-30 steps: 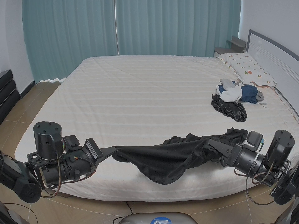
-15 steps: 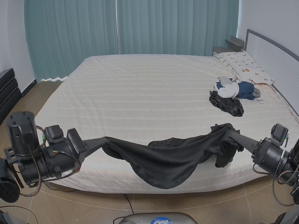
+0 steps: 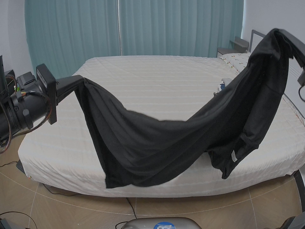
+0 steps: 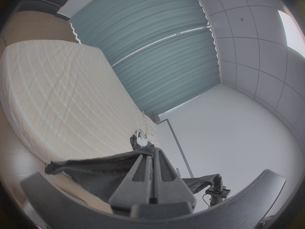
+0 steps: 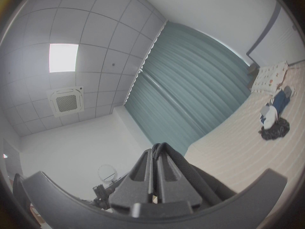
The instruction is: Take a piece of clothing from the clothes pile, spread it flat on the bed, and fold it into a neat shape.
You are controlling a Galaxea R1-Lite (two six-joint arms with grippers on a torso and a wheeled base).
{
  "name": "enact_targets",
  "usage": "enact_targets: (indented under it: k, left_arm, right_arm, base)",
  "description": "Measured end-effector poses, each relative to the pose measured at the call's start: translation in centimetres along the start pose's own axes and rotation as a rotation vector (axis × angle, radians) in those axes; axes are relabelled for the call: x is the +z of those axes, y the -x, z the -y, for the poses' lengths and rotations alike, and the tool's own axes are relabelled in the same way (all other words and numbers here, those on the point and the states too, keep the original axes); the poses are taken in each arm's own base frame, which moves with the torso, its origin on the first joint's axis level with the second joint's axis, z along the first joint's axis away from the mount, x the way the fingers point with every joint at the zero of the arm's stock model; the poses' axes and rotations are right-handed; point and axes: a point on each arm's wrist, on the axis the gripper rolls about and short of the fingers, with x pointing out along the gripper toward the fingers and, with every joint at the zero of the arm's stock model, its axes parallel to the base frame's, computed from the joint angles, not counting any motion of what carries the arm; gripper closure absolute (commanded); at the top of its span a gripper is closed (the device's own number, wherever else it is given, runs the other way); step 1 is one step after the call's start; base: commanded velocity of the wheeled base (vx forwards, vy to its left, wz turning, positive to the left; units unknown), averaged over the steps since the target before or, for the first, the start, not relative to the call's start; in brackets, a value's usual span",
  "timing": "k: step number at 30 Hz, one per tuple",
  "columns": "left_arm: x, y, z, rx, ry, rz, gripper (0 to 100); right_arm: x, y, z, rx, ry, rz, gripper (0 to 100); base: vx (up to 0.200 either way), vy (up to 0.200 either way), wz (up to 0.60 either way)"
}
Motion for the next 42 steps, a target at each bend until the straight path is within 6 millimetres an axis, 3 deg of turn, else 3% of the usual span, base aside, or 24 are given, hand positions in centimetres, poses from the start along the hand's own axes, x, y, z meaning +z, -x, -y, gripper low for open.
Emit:
enact_targets:
  k: [4, 12, 20, 29, 42]
  left_arm:
    - [1.2, -1.0, 0.0, 0.022, 0.007, 0.035, 100]
    - [3.4, -5.5, -1.6, 0.092, 0.051, 0.070, 100]
    - [4.6, -9.9, -3.6, 0.133, 0.073, 0.078, 100]
    - [4.8, -15.1, -6.8, 0.125, 0.073, 0.092, 100]
    - [4.6, -20.1, -12.0, 0.200, 0.094, 0.072, 100]
  right_arm:
    - [1.5, -2.1, 0.9, -0.038, 0.026, 0.038, 100]
    - [2.7, -7.6, 4.7, -0.099, 0.063, 0.077, 100]
    - [1.0, -11.6, 9.3, -0.144, 0.105, 0.056, 100]
    - [-1.8, -14.0, 14.1, -0.164, 0.124, 0.054, 100]
    - [-4.4, -15.3, 19.6, -0.240, 0.127, 0.028, 100]
  base:
    - [0.000, 0.000, 0.00]
    - [0.000, 0.000, 0.00]
    - [0.075, 0.000, 0.00]
    - [0.200, 0.000, 0.00]
    - [0.200, 0.000, 0.00]
